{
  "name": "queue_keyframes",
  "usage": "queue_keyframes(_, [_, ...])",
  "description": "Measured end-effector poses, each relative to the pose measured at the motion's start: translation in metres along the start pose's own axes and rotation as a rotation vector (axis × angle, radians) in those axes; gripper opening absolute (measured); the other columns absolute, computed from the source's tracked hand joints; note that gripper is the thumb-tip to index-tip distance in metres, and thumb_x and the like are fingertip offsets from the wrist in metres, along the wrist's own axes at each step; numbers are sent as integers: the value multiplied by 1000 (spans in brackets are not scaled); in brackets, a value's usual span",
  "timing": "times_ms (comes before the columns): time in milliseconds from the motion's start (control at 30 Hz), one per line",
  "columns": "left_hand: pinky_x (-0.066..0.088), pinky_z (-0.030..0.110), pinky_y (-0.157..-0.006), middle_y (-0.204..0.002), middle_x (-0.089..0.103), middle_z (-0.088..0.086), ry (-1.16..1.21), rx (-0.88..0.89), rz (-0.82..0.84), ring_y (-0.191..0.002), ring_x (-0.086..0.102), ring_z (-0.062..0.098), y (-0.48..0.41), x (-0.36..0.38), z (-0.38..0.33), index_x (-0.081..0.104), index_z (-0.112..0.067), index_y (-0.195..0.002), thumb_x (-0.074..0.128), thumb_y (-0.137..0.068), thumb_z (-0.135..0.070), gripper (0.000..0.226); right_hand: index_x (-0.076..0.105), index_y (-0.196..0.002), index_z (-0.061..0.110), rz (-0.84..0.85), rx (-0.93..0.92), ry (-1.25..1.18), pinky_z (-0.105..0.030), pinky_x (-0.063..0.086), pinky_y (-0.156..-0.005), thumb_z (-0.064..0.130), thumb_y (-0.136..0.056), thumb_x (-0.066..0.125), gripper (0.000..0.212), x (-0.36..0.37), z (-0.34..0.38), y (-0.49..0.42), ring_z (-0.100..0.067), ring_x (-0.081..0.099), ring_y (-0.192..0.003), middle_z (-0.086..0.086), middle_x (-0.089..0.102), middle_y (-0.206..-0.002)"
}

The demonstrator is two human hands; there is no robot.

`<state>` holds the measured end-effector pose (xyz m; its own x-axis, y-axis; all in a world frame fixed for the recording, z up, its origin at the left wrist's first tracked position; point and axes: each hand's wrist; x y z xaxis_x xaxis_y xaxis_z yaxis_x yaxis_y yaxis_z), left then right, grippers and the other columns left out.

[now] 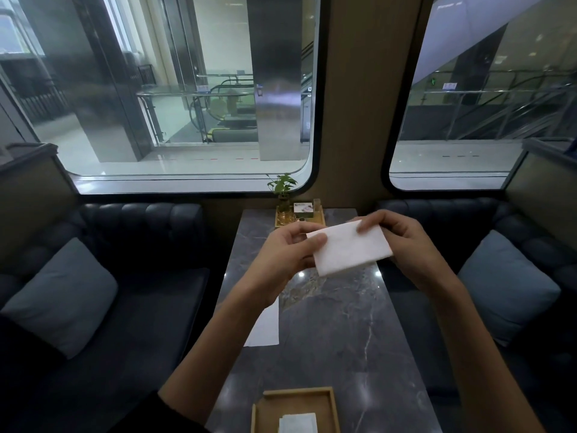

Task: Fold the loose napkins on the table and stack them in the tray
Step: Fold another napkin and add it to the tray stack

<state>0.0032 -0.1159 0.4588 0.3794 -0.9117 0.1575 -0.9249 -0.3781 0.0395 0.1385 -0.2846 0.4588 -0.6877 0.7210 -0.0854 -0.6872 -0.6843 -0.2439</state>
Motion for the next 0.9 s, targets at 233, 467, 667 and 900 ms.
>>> queue_keyframes(233, [63,30,-79,-111,72,7,-104,63,-211,-103,71,21,8,-5,26,67,-11,-111,66,-92,-10,19,61,-124,29,-54,231,-86,-30,59,-74,36,-98,51,29,22,-22,1,-18,67,-100,-2,64,-121])
queue_keyframes(467, [59,35,-79,-100,73,4,-89,-108,-108,-89,71,16,32,-24,72,67,-9,-113,63,-95,-29,28,47,-141,29,116,199,123,-28,59,-78,9,-90,68,59,38,-53,17,-19,71,-93,-12,71,-102])
queue_keyframes(667, [57,31,-74,-94,75,10,-150,-183,-189,-84,70,15,61,-32,137,71,-6,-101,67,-92,-18,16,49,-141,21,237,315,84,-21,56,-72,7,-90,66,55,67,-94,41,-7,68,-82,-10,69,-96])
queue_keyframes(900, [61,32,-77,-101,76,10,-95,-366,-319,-91,74,21,85,-45,225,68,-6,-105,63,-95,-17,15,63,-123,6,79,800,-263,-37,59,-83,15,-90,67,35,92,-217,120,-29,72,-101,-13,75,-111])
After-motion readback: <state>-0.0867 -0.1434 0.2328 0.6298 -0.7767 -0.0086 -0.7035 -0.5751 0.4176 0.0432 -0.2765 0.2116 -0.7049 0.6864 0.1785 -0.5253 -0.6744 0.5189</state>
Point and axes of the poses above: each hand's wrist, its own y-axis away from the middle knuckle, its own x-axis out of the palm, z = x × y
